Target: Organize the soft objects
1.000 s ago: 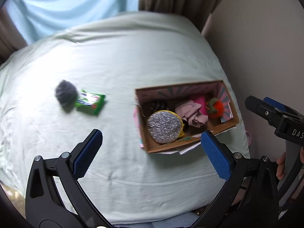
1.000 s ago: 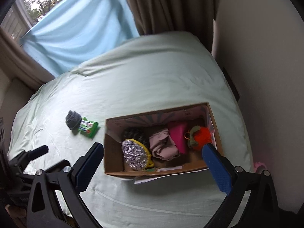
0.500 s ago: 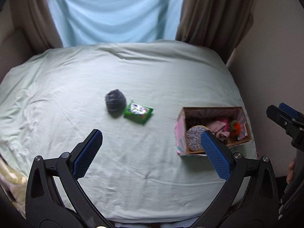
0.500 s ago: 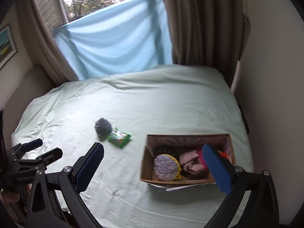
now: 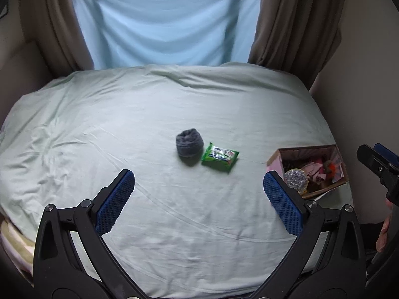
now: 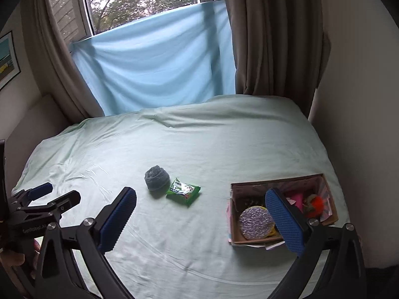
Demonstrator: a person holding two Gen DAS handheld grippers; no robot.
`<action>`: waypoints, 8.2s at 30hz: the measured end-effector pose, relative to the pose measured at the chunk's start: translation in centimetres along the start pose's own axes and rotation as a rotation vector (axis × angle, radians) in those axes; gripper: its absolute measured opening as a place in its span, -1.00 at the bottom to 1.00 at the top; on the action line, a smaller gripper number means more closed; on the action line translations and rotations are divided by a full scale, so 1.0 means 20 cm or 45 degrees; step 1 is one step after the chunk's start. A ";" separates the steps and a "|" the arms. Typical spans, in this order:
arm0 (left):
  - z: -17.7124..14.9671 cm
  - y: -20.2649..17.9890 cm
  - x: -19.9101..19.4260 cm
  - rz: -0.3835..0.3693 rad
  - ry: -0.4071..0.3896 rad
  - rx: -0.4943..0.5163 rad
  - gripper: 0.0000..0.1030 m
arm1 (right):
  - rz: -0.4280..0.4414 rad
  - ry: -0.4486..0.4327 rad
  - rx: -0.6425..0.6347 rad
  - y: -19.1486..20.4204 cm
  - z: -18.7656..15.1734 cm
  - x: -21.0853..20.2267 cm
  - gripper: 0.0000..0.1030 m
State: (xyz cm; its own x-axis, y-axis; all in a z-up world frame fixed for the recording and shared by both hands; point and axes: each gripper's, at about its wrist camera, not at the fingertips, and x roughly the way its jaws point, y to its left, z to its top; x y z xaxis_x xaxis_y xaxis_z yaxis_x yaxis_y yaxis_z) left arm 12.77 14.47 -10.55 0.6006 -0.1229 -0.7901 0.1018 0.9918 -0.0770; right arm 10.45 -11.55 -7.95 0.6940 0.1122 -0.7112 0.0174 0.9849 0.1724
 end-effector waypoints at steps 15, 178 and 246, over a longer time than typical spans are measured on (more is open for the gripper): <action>0.20 0.38 0.53 -0.145 0.080 0.063 0.99 | 0.007 0.084 -0.098 0.33 0.04 0.55 1.00; 0.00 -1.42 0.79 -0.203 0.327 0.323 1.00 | -0.073 0.429 0.203 -1.29 0.07 0.57 0.88; 0.04 -0.41 -0.64 0.036 -0.526 0.025 1.00 | -0.091 -0.296 -0.125 -0.18 0.24 -0.55 0.89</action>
State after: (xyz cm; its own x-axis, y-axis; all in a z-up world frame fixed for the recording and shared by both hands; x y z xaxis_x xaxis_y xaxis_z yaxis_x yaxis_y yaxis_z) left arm 4.83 7.91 0.63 0.8706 -0.1031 -0.4811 0.0934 0.9946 -0.0441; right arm 6.24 -16.96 2.45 0.8404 0.0195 -0.5416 0.0103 0.9986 0.0519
